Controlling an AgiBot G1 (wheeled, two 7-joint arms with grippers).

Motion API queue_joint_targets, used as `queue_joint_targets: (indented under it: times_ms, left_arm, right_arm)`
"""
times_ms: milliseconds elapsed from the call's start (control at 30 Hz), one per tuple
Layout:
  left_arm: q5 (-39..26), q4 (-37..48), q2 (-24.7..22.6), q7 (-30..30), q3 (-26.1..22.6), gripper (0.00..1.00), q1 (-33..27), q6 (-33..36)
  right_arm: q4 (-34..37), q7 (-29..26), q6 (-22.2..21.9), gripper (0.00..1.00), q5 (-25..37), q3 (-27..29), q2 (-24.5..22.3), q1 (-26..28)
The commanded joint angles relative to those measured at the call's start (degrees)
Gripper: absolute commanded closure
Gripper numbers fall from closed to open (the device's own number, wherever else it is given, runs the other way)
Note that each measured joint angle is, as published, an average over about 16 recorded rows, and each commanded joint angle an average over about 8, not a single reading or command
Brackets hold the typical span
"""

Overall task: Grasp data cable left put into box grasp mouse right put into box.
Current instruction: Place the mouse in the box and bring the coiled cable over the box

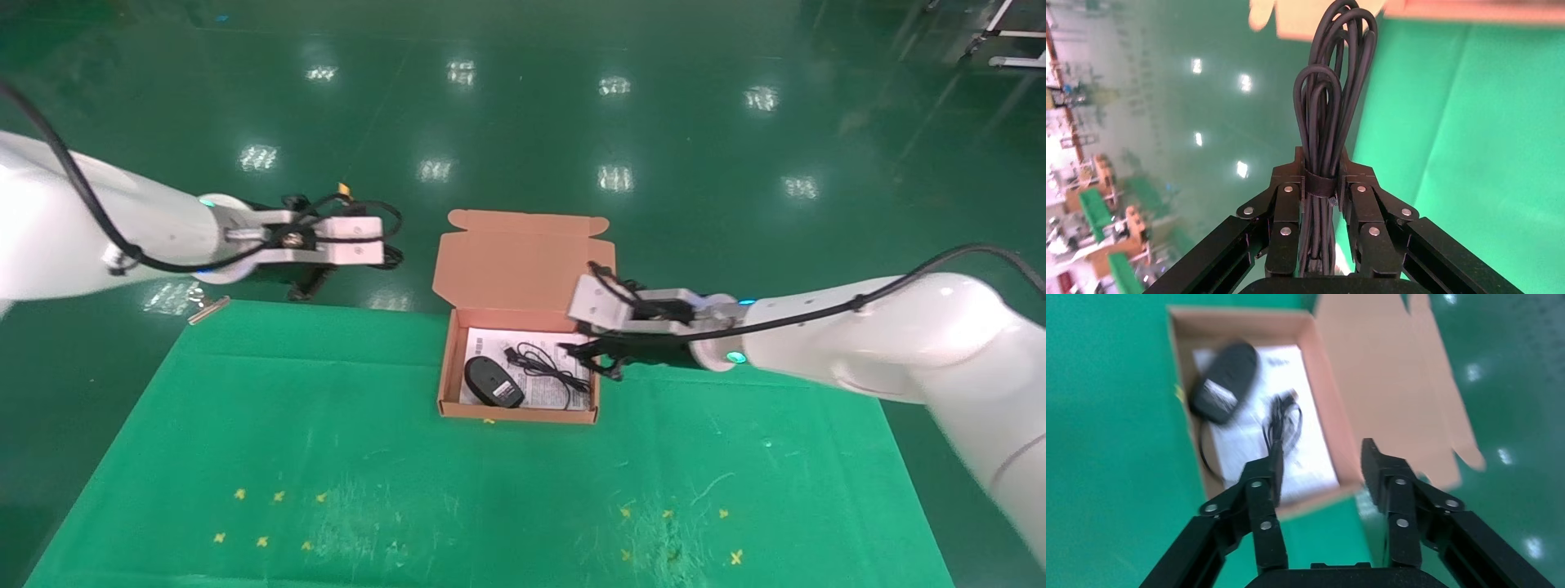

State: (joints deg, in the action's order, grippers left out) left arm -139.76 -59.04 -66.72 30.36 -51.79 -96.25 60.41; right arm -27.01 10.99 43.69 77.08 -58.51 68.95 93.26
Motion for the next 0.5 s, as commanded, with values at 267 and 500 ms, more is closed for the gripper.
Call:
queue_joint_targets:
  times_ms: [267, 500]
  left_arm:
    - [2.0, 9.5, -7.0, -3.5, -0.5, 1.00, 2.7, -9.3]
    - [5.4, 16.4, -10.9, -8.2, -1.8, 1.00, 4.0, -16.8]
  right_arm:
    - [-5.1, -1.0, -0.9, 0.00, 0.5, 0.7, -7.3, 1.5]
    - [-12.2, -3.9, -1.3, 0.00, 1.0, 1.1, -13.7, 2.0]
